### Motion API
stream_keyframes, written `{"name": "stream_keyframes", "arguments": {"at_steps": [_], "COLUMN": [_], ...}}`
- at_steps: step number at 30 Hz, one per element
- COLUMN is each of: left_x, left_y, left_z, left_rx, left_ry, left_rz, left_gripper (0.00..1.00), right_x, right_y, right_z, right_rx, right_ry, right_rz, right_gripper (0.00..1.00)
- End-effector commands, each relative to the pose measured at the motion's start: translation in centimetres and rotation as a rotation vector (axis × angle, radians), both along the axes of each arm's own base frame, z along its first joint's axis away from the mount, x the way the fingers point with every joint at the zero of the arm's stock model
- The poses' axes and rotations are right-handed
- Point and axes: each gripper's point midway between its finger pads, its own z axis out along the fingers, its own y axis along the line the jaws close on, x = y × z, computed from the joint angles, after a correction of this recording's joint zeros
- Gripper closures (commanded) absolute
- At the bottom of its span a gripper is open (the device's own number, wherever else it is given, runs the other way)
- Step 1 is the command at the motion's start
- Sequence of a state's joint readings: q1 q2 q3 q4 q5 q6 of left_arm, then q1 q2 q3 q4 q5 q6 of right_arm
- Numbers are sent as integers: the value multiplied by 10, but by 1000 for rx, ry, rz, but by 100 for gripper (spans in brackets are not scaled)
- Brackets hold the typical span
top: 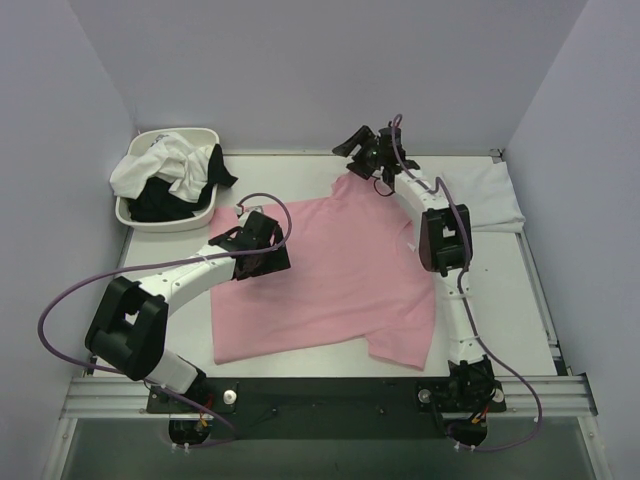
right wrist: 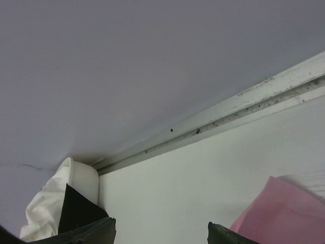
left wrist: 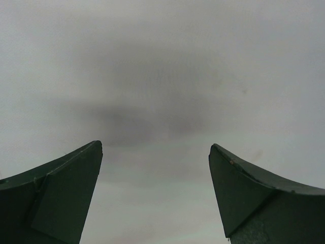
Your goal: Fold and stack the t-shirts
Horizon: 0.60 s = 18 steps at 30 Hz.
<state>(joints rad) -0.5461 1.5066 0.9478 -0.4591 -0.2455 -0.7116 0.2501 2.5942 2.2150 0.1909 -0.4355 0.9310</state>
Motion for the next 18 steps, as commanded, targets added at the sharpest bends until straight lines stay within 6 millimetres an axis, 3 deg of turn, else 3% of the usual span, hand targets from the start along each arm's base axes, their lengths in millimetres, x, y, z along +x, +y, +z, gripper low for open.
{"name": "stream_keyframes", "arguments": {"at_steps": [1,3,4,5,6,7,8,9,10,12,13,18], "left_x": [7,7,6,6,6,7,7,6,7,6,7,8], "left_y": [-1,0,0,-1,-2,-3,-2,-2,-2,-2,-3,-3], "left_z": [10,11,11,12,12,14,14,14,15,15,16,18], "left_rx": [-16,-15,-18,-22,-22,-25,-23,-23,-22,-22,-24,-21], "left_ry": [-41,-44,-44,-49,-48,-54,-52,-50,-55,-54,-57,-60], "left_rz": [-5,-3,-5,-4,-7,-7,-6,-9,-8,-7,-7,-6], "left_gripper": [4,4,4,4,4,4,4,4,4,4,4,4], "right_x": [-1,-8,-12,-18,-21,-26,-34,-38,-45,-56,-62,-87], "right_y": [-1,-18,-25,-37,-45,-53,-62,-70,-77,-92,-97,-105], "right_z": [27,21,50,41,49,79,72,80,101,96,111,97], "right_rx": [16,-46,-60,-86,-118,-124,-147,-173,-214,-284,-316,-349], "right_ry": [-60,-82,-134,-126,-154,-206,-200,-219,-270,-253,-287,-229], "right_rz": [5,-15,-26,-38,-37,-47,-50,-68,-67,-90,-88,-70], "right_gripper": [29,28,28,28,28,28,28,28,27,27,27,26]}}
